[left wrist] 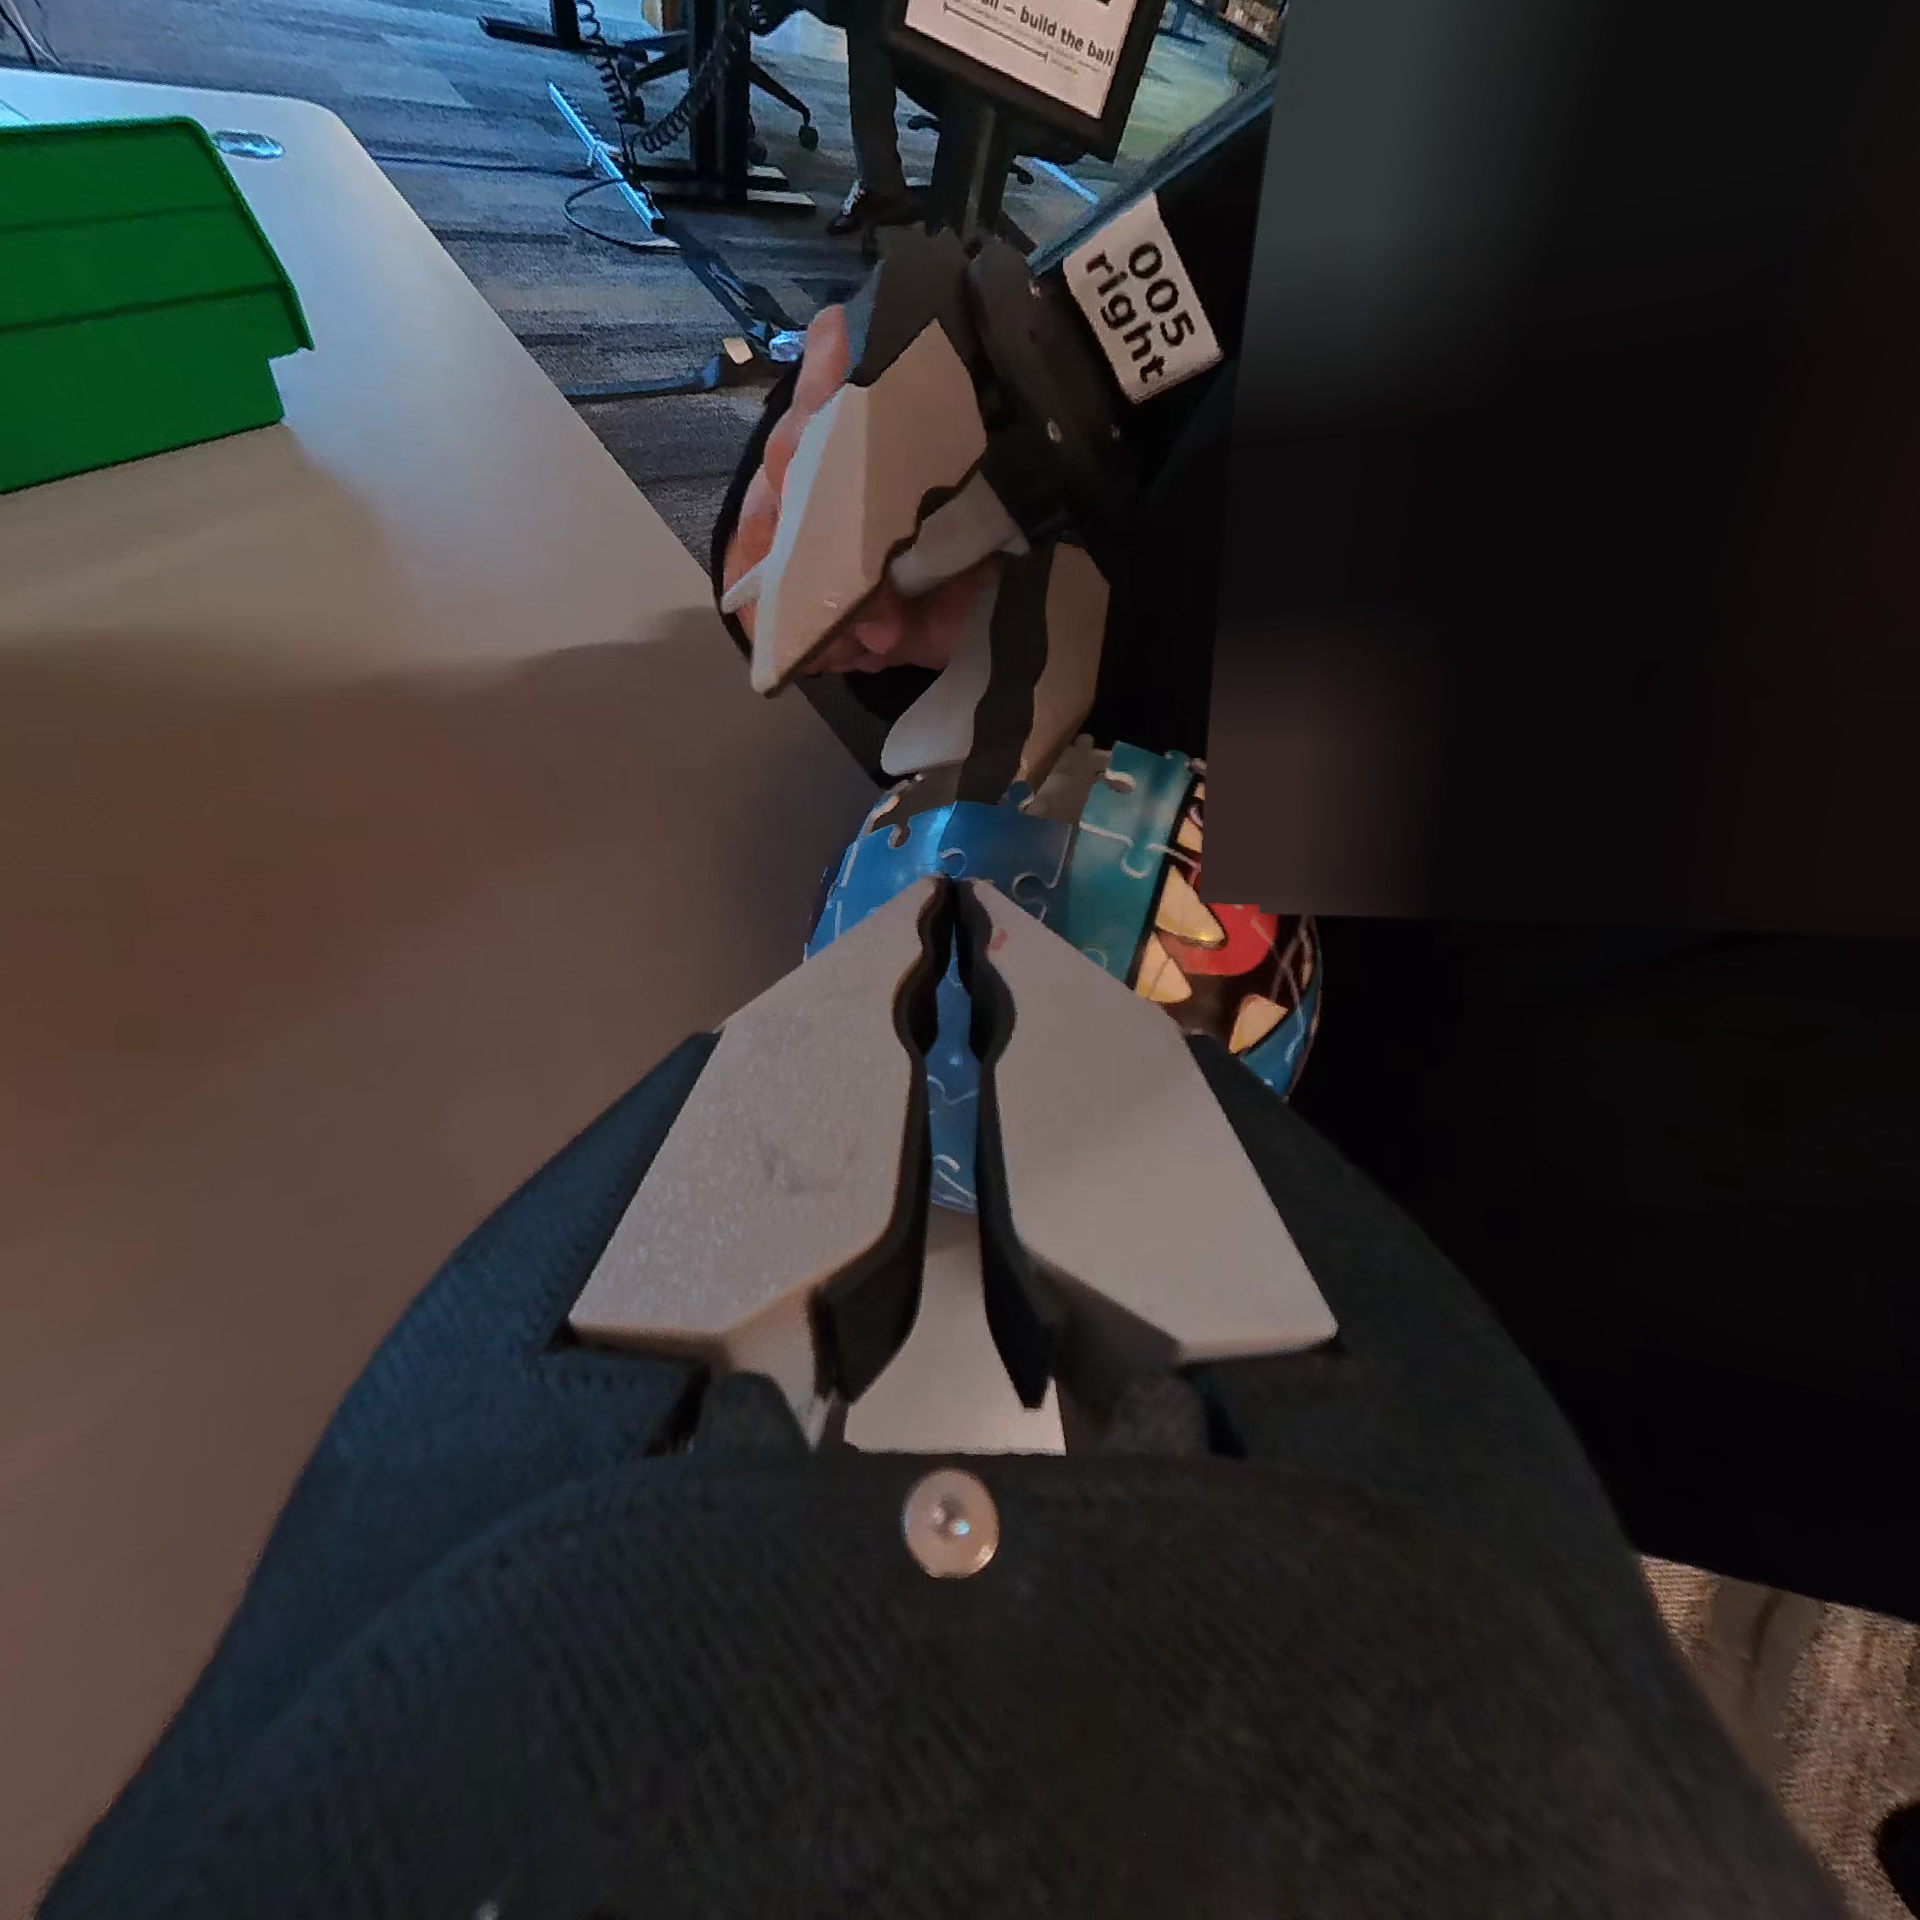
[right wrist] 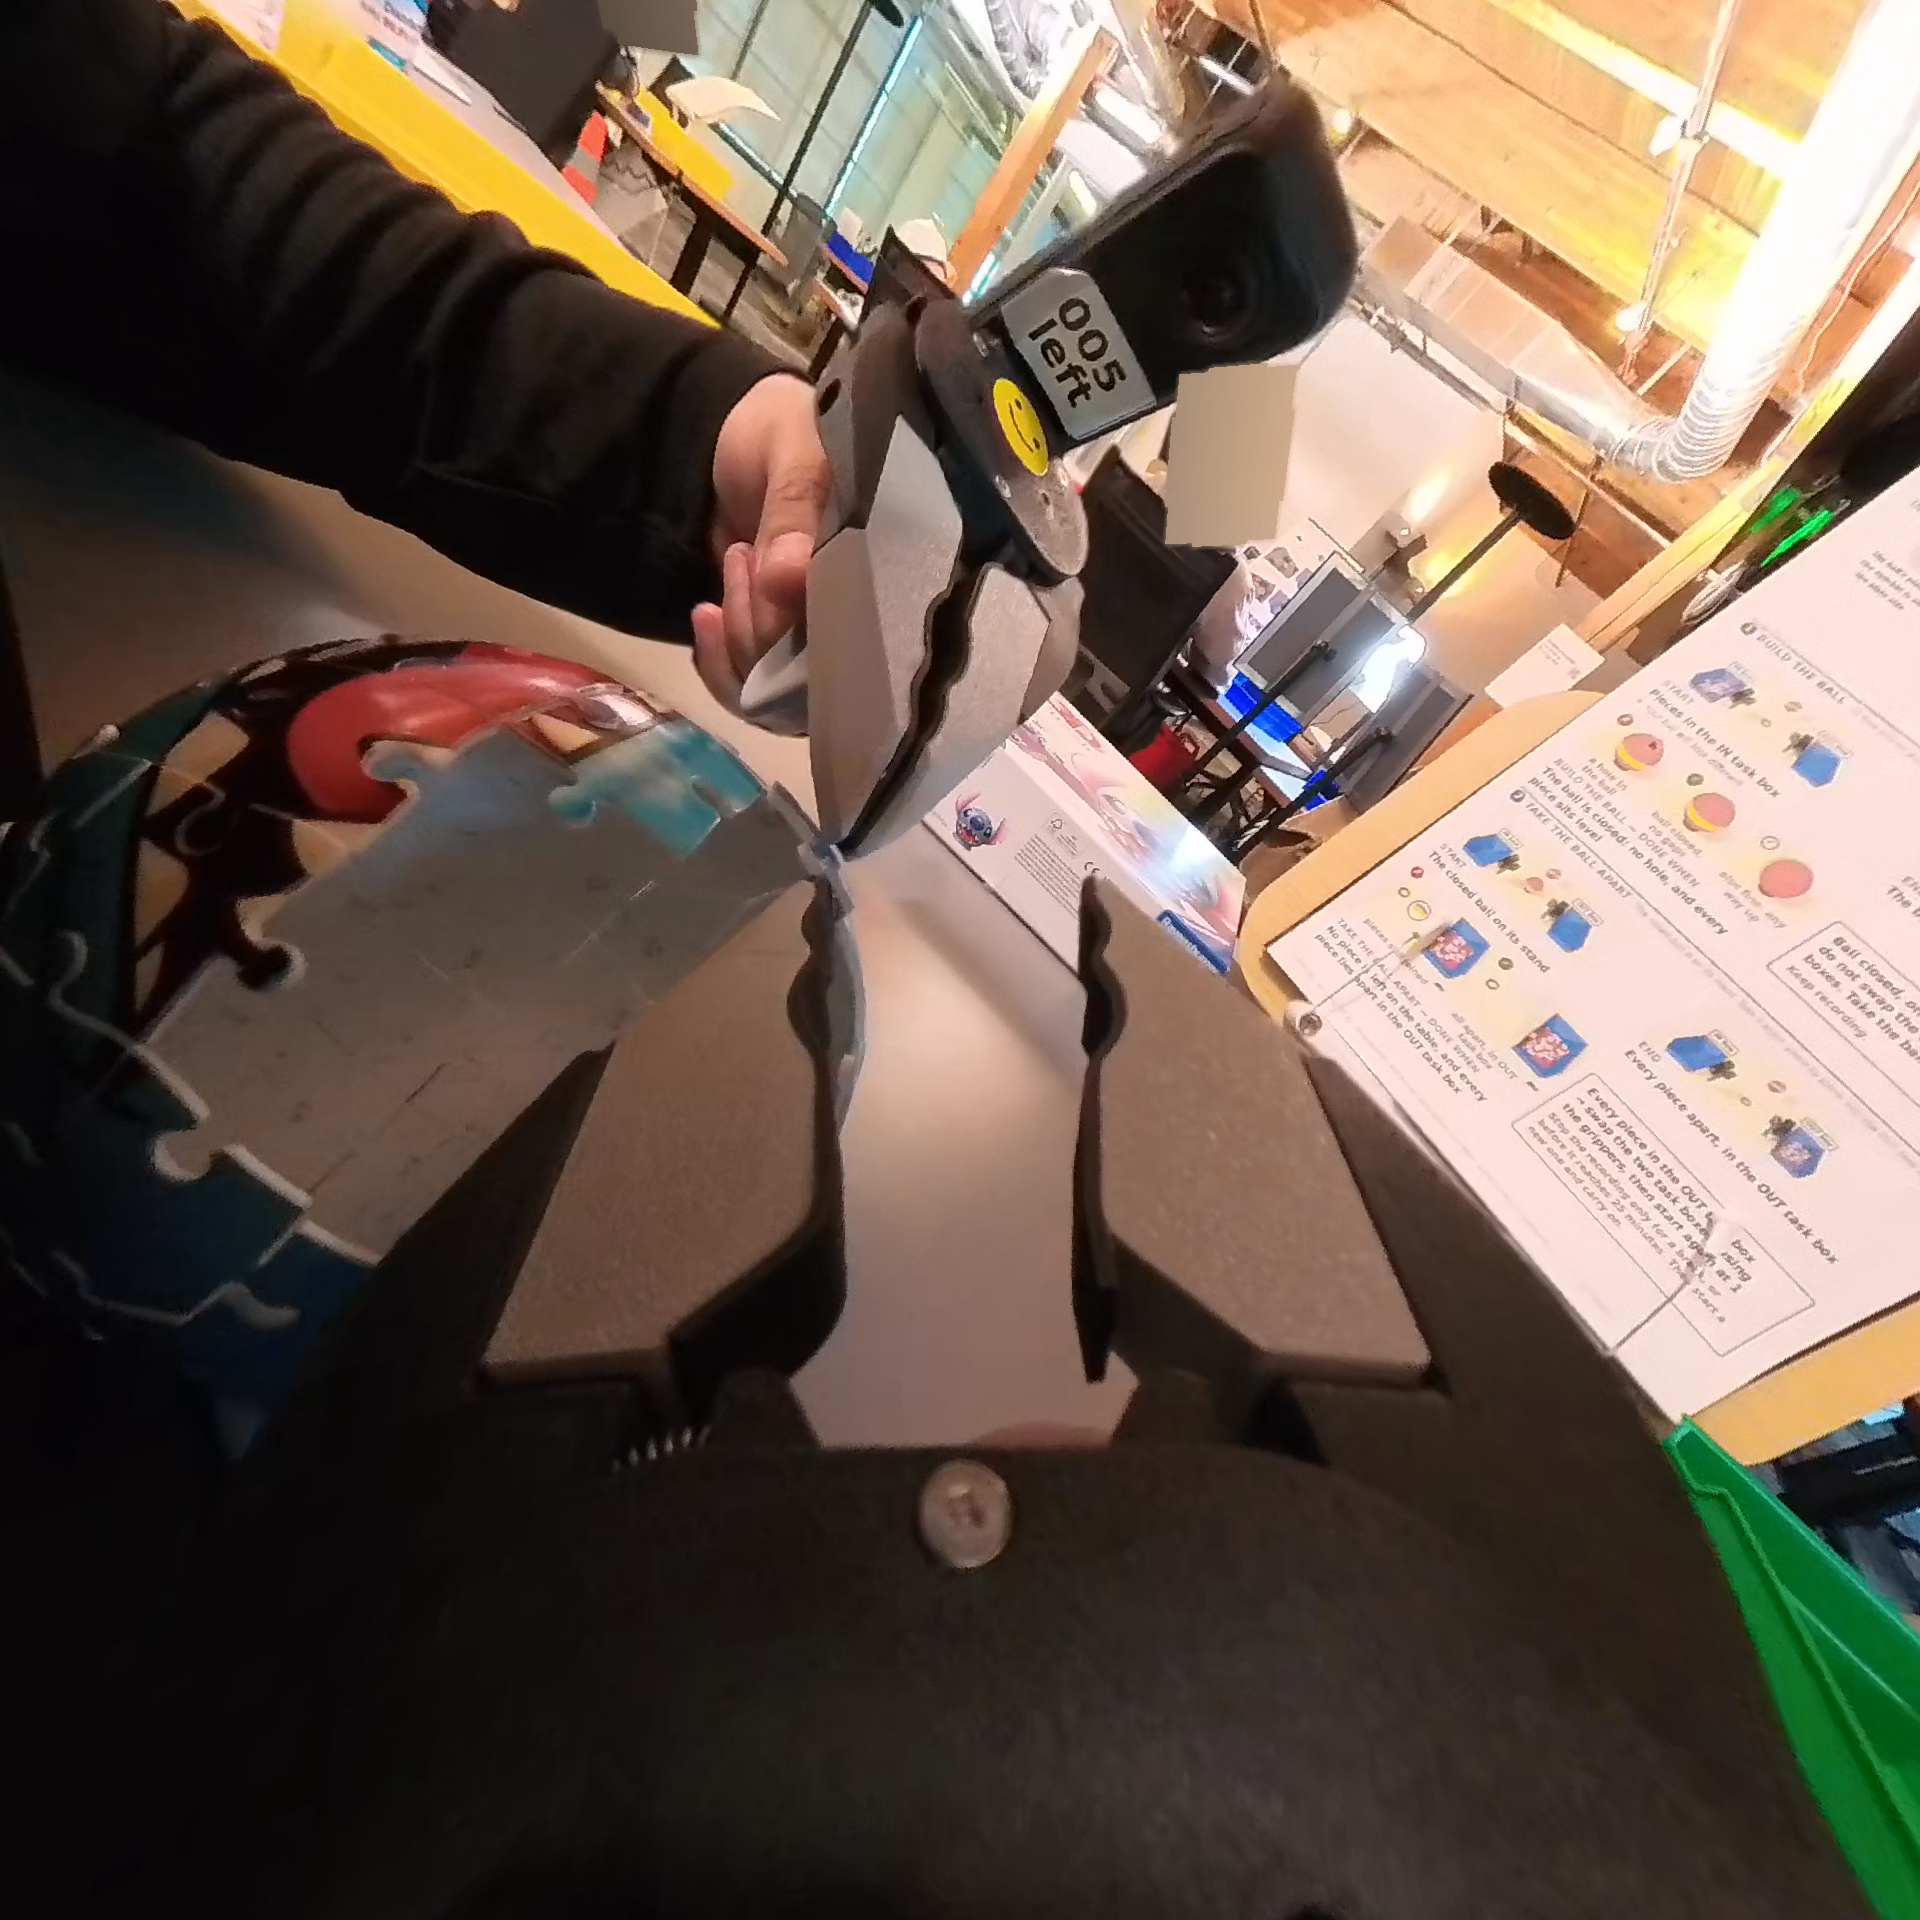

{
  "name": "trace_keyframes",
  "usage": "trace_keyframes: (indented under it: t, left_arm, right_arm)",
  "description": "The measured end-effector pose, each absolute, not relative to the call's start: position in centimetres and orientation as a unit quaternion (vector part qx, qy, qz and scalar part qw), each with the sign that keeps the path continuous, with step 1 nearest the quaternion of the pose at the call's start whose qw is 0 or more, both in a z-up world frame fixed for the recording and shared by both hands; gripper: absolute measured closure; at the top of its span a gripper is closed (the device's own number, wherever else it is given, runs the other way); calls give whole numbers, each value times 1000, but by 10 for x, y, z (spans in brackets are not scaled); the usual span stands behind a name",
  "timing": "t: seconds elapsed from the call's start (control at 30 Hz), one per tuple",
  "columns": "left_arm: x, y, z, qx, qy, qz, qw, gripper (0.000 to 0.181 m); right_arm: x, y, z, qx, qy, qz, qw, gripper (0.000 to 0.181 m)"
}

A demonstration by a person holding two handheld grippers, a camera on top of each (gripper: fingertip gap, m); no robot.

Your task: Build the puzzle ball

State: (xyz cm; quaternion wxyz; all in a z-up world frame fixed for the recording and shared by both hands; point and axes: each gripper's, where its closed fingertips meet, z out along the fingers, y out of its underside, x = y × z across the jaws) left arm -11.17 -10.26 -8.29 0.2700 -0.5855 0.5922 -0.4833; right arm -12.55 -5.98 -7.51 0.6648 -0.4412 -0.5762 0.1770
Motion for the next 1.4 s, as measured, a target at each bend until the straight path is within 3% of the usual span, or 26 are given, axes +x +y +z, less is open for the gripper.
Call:
trace_keyframes:
  t: [0.13, 0.67, 0.9, 1.07, 1.2, 1.3, 1.4]
  left_arm:
    - [-112, -100, -84, -587, 587, -492, 263, 181]
    - [-128, -81, -90, -596, 584, -485, 260, 181]
    - [-133, -81, -91, -595, 607, -451, 272, 181]
    - [-134, -81, -91, -594, 605, -455, 272, 181]
    - [-134, -82, -88, -591, 598, -464, 279, 181]
    - [-133, -85, -86, -586, 596, -473, 279, 181]
    - [-133, -84, -86, -589, 593, -472, 282, 181]
  right_arm:
    - [-127, -62, -75, -425, -575, 171, 678, 143]
    - [-128, -60, -75, -430, -562, 196, 678, 138]
    - [-123, -70, -77, -387, -600, 203, 670, 149]
    - [-112, -82, -76, -368, -674, 257, 587, 156]
    - [-112, -78, -67, -437, -667, 396, 455, 168]
    - [-117, -84, -65, -439, -690, 447, 363, 159]
    - [-124, -80, -64, -399, -711, 407, 412, 155]
